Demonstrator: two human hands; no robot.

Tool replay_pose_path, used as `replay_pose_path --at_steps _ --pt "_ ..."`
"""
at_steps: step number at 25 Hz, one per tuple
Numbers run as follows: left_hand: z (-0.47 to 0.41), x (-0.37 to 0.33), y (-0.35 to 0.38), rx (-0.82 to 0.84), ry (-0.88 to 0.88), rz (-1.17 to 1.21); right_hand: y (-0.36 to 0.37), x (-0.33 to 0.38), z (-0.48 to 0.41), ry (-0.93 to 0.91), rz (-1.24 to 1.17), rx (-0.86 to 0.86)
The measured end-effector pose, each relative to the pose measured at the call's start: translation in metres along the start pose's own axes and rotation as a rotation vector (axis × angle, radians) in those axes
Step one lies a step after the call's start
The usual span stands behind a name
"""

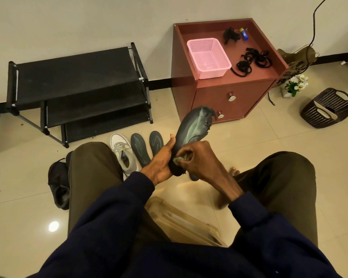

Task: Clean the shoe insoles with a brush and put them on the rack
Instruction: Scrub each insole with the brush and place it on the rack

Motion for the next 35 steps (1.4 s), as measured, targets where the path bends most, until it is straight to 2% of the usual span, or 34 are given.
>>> replay_pose_path --at_steps 2,4,7,11,16,17,21,23,26,28,30,32,33,35 --pt "-0.002 0.002 0.006 0.023 -0.005 0.013 -0.027 -0.016 -0.009 0.008 0.136 -0.222" --pt "-0.002 0.003 0.010 0.031 -0.014 0.028 -0.031 -0.021 -0.008 -0.006 0.174 -0.303" --pt "-0.002 0.002 0.008 0.011 -0.011 0.033 -0.018 -0.018 -0.003 -0.070 0.154 -0.239" --pt "0.001 -0.005 0.013 0.029 0.024 0.028 -0.017 -0.017 -0.004 -0.084 0.181 -0.249" --pt "0.002 -0.004 0.007 0.021 0.005 0.008 0.017 0.006 0.008 -0.176 0.105 0.087" --pt "0.001 -0.003 0.006 0.016 0.008 -0.011 0.011 0.001 0.004 -0.165 0.139 0.063" --pt "-0.005 0.001 0.012 0.023 0.014 -0.029 -0.028 -0.020 -0.012 -0.080 0.315 -0.229" --pt "-0.007 0.000 0.007 0.005 0.015 -0.035 -0.016 -0.009 -0.009 -0.109 0.214 -0.173" --pt "-0.010 0.000 0.000 -0.016 0.016 -0.048 0.014 0.006 0.001 -0.140 0.084 0.095" --pt "-0.010 -0.001 0.001 -0.005 0.028 -0.039 0.006 -0.006 -0.007 -0.119 0.142 0.069" --pt "-0.009 0.001 0.007 0.024 0.025 -0.037 -0.016 -0.026 -0.016 -0.055 0.293 -0.083" --pt "-0.009 0.003 0.008 0.031 0.011 -0.026 -0.026 -0.032 -0.017 -0.020 0.324 -0.173" --pt "-0.009 0.002 0.007 0.023 0.012 -0.022 -0.020 -0.026 -0.015 -0.037 0.274 -0.148" --pt "-0.010 0.001 0.004 0.005 0.024 -0.019 0.004 -0.010 -0.005 -0.086 0.131 0.017"
Point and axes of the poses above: each hand's wrist, its own z-axis away from the middle knuckle, its own y-axis out of the palm, x = y × z, the point moved 10 cm from there along -z, towards the middle knuckle, and after that the axes turned 8 degrees about -x, right-handed, at the moved point
